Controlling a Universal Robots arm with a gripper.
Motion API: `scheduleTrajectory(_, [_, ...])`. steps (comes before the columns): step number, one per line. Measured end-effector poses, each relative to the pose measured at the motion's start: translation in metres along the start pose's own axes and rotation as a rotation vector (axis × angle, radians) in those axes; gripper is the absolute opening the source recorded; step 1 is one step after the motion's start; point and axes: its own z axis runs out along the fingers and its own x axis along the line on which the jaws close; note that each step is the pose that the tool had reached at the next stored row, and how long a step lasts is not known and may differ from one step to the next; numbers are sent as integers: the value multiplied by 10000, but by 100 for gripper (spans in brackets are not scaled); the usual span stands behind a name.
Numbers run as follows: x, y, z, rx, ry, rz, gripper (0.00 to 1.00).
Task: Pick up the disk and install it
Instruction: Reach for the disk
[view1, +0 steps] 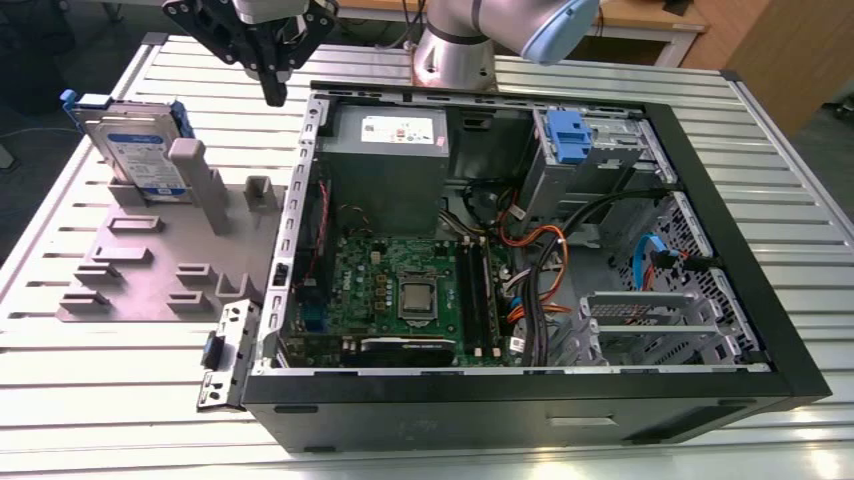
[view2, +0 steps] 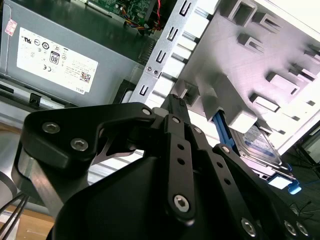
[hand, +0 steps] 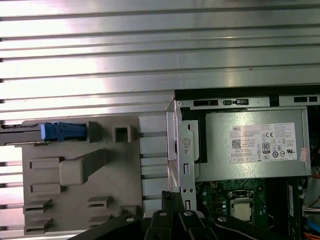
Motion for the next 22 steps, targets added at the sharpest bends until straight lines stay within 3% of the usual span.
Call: scheduleTrajectory(22, [72,4,0,0,0,-1,11])
